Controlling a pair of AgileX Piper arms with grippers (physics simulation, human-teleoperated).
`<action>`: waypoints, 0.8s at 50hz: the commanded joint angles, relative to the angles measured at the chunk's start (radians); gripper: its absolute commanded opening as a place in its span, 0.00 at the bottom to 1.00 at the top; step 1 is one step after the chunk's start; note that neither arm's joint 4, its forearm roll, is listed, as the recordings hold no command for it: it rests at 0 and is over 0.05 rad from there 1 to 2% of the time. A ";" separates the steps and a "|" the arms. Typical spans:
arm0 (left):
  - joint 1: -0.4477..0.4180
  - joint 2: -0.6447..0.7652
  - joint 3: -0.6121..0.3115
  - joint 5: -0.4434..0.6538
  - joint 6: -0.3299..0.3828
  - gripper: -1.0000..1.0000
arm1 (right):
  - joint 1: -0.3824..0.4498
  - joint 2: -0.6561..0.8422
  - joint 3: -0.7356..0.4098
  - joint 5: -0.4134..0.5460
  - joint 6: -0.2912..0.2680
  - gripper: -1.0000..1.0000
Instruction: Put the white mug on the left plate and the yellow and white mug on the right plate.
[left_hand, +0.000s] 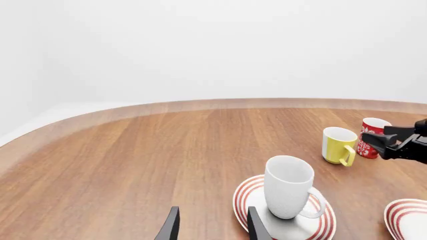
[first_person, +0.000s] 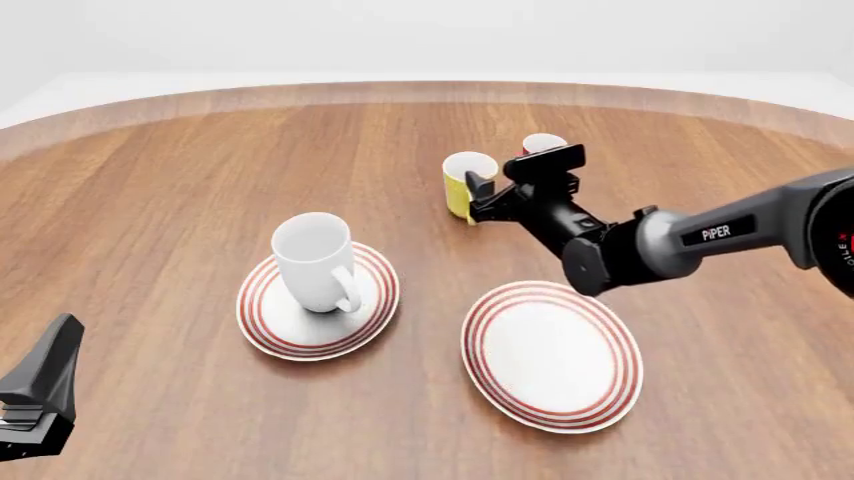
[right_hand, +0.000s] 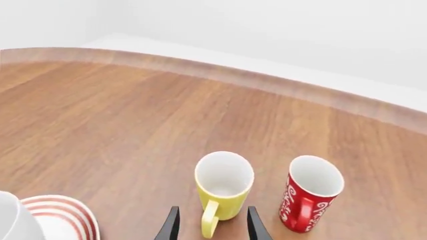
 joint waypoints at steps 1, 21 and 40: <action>0.000 0.000 0.000 0.000 0.000 1.00 | -0.002 0.045 -0.044 0.016 0.007 1.00; 0.000 0.000 0.000 0.000 0.000 1.00 | 0.000 0.111 -0.094 0.040 0.018 1.00; 0.000 0.000 0.000 0.000 0.000 1.00 | 0.007 0.165 -0.133 0.060 0.034 1.00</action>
